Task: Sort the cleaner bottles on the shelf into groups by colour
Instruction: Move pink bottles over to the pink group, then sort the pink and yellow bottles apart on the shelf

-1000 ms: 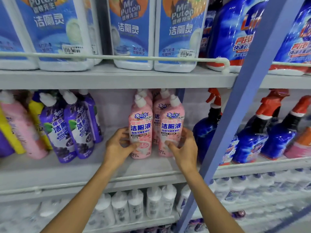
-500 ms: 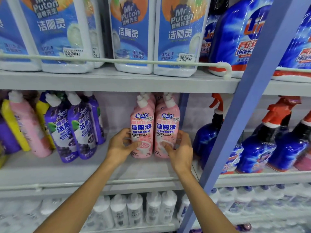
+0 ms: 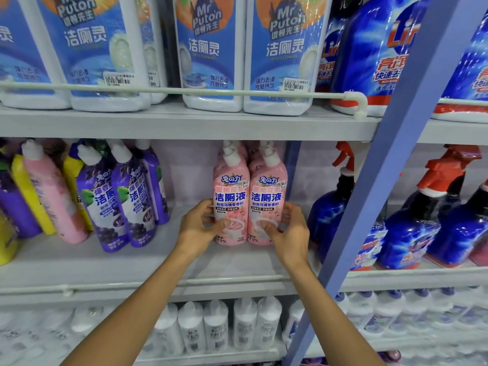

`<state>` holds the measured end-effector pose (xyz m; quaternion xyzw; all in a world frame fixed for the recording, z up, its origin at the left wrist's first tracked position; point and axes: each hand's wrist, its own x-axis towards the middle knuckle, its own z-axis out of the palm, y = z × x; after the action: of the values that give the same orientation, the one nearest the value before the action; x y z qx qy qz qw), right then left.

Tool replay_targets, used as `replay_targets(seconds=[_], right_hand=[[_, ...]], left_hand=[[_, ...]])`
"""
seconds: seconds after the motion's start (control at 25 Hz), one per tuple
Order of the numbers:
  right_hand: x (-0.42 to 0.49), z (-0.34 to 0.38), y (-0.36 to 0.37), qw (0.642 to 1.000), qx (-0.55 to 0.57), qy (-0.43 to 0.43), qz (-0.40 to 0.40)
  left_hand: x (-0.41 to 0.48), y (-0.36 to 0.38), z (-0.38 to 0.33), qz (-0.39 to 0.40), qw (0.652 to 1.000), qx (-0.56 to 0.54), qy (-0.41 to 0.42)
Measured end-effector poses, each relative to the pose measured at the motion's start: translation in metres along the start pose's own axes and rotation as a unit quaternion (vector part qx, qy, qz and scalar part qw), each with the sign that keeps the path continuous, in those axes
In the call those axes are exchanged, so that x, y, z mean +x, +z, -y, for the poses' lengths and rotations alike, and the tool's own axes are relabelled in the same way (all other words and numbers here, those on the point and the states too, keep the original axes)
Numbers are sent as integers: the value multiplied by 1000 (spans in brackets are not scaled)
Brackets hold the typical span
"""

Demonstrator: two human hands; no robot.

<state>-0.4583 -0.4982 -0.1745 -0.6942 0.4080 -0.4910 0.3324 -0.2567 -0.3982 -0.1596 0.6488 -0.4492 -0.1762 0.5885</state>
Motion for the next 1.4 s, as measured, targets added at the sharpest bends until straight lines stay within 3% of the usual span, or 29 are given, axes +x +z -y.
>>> replay_targets(seconds=[0.28, 0.84, 1.16, 1.28, 1.4], right_hand=[[-5, 10, -4, 999, 48, 19, -2], [-2, -1, -1, 995, 93, 33, -6], [-5, 17, -5, 998, 46, 33, -6], [-21, 27, -3, 998, 8, 46, -32], [-60, 55, 13, 999, -29, 0, -38]], left_hand=[[-7, 5, 2, -55, 998, -30, 9], [-9, 2, 8, -78, 996, -36, -1], [-7, -12, -10, -41, 999, -15, 14], [-14, -40, -13, 11, 999, 6, 44], [-31, -89, -12, 37, 997, 32, 65]])
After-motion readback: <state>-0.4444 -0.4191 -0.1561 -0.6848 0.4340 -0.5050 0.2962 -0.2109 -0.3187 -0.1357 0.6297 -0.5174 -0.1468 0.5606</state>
